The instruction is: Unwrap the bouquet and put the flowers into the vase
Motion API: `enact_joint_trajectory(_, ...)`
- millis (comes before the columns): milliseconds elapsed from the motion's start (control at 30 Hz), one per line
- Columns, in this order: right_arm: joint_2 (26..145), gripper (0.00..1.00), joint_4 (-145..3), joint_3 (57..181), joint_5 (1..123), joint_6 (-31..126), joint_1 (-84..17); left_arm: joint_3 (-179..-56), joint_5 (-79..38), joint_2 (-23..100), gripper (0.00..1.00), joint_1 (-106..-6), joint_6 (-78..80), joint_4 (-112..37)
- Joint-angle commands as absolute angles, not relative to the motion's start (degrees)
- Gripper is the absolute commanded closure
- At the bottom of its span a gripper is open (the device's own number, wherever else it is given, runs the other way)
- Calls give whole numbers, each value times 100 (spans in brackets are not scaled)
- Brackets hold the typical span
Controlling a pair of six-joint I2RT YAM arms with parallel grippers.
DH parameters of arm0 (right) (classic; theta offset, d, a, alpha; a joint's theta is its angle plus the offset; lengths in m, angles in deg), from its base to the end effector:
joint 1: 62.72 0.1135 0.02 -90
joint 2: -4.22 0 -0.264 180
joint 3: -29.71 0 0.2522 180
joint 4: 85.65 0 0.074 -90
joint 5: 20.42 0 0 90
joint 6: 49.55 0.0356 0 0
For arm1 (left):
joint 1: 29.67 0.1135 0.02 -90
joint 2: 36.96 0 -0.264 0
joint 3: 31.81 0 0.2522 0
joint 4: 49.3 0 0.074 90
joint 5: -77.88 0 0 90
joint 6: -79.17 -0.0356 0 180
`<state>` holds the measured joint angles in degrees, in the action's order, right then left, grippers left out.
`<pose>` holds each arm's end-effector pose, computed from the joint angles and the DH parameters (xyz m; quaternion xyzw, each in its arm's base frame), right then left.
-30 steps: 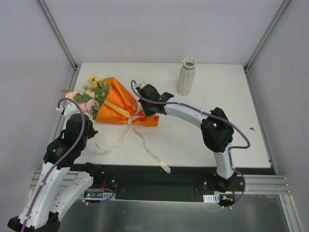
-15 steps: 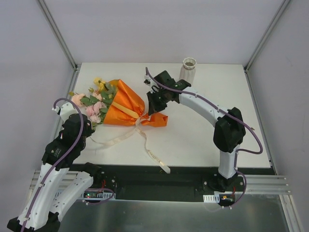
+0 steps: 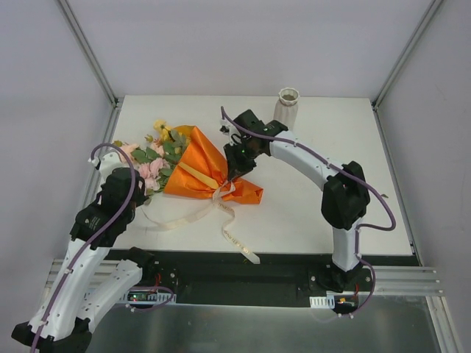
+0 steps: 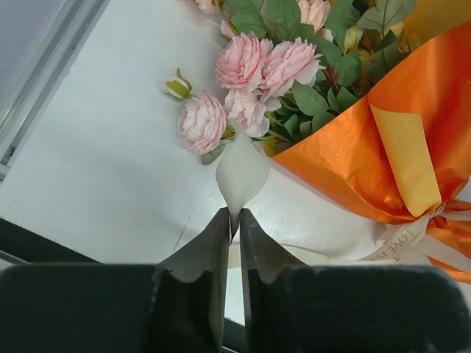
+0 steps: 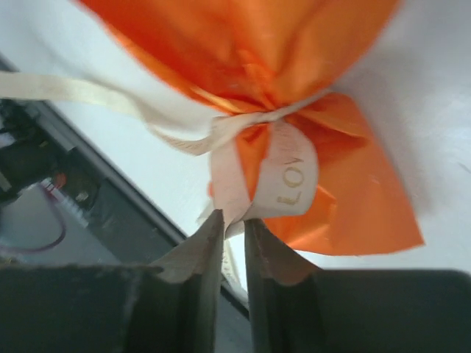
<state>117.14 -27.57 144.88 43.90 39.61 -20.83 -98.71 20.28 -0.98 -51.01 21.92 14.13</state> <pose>0.3131 0.3015 0.2788 -0.4003 0.8441 0.2994 0.1938 0.1098 -0.0224 0.3423 -0.2172 0.8244 0.0079 0.5225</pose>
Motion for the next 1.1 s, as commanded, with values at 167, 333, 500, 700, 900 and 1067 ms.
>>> enact_joint_trajectory(167, 10172, 42, -3186, 13035, 7149, 3914, -1624, -9593, 1268, 294, 18, -5102, 2169, 1166)
enact_joint_trajectory(333, 9282, 34, -4427, 11573, 7099, 3851, -1044, -9672, -172, 829, 13, -5102, 2125, 501)
enact_joint_trajectory(500, 9535, 33, -5070, 11000, 7168, 4440, -578, -9628, -2001, 1601, 17, -5102, 1940, -380)
enact_joint_trajectory(700, 10063, 37, -5702, 11053, 8415, 5732, -244, -9488, -2750, 2122, 19, -5102, 2440, -1294)
enact_joint_trajectory(900, 10555, 40, -5774, 11088, 9005, 5909, 178, -9215, -2768, 2061, 18, -5094, 2766, -1638)
enact_joint_trajectory(1067, 10740, 43, -5563, 11097, 9199, 5935, 372, -8995, -2689, 1841, 18, -5076, 2819, -1664)
